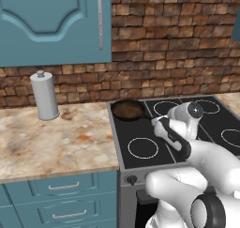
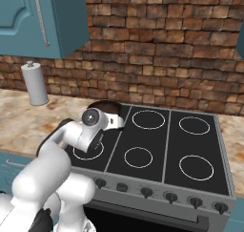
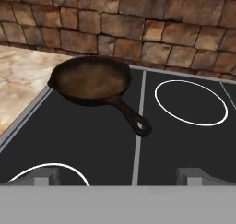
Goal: Move the pot and pan from the stove into the sink.
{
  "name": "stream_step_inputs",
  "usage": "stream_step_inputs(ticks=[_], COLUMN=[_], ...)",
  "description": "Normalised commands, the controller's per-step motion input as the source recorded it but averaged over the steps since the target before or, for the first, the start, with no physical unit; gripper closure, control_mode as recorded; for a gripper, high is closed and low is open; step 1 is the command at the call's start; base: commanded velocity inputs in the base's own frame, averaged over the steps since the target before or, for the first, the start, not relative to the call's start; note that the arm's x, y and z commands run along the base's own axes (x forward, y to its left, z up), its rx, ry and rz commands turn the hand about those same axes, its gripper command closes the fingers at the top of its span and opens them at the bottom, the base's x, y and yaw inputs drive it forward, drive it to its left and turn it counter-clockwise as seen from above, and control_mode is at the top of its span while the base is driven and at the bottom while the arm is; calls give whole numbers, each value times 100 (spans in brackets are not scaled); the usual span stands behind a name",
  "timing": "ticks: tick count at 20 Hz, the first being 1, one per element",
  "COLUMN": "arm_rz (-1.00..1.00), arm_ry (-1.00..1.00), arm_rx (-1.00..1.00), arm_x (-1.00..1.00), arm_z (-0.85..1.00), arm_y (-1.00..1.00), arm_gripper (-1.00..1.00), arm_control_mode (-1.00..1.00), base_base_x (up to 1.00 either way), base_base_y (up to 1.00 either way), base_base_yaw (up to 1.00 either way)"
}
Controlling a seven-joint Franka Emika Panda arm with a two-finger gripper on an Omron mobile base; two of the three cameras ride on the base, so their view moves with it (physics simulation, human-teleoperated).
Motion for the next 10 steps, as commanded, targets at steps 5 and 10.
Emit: stream_step_inputs(ticks=[5, 10], arm_rz=[7, 7], arm_ry=[14, 8], arm_rx=[0, -1], arm_x=[57, 46], arm_z=[0, 0], arm_y=[-13, -8], arm_gripper=[-100, -100], arm_control_mode=[-100, -100], base_base_x=[0, 0], base_base_y=[0, 0], base_base_yaw=[0, 0])
